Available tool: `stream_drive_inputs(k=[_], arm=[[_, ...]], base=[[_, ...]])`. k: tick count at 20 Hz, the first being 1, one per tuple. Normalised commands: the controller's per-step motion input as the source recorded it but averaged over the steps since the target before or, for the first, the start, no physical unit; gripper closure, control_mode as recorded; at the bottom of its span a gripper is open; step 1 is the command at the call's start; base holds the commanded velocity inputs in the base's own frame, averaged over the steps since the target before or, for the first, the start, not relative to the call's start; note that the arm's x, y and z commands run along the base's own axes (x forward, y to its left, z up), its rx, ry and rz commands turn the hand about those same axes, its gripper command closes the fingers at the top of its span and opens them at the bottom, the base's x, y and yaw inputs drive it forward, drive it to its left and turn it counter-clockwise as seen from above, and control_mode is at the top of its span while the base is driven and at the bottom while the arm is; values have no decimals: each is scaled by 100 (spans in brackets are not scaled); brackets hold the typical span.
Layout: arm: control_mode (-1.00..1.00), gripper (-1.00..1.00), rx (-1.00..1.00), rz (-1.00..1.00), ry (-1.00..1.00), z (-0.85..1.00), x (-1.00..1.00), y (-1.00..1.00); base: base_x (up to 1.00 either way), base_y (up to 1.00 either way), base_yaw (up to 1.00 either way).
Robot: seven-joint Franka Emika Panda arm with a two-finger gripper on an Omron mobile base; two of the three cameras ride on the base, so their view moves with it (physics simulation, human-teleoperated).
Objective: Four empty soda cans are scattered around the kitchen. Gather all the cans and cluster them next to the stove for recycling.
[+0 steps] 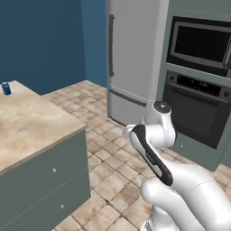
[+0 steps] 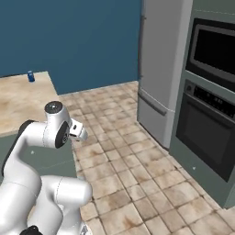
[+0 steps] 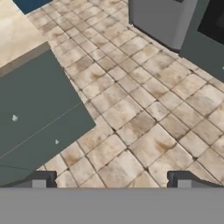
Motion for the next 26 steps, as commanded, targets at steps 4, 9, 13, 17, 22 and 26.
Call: stream_drive_inputs(k=[4,9,13,17,22,26], arm=[[100,-100,0,0,0,0,0,0],[100,-100,0,0,0,0,0,0],[100,-100,0,0,0,0,0,0],[100,-100,0,0,0,0,0,0],[100,-100,0,0,0,0,0,0],[100,-100,0,0,0,0,0,0]], base=[[56,-26,17],[56,-27,16],[56,-26,17],[55,-26,17],[56,-25,18],[57,-26,17]])
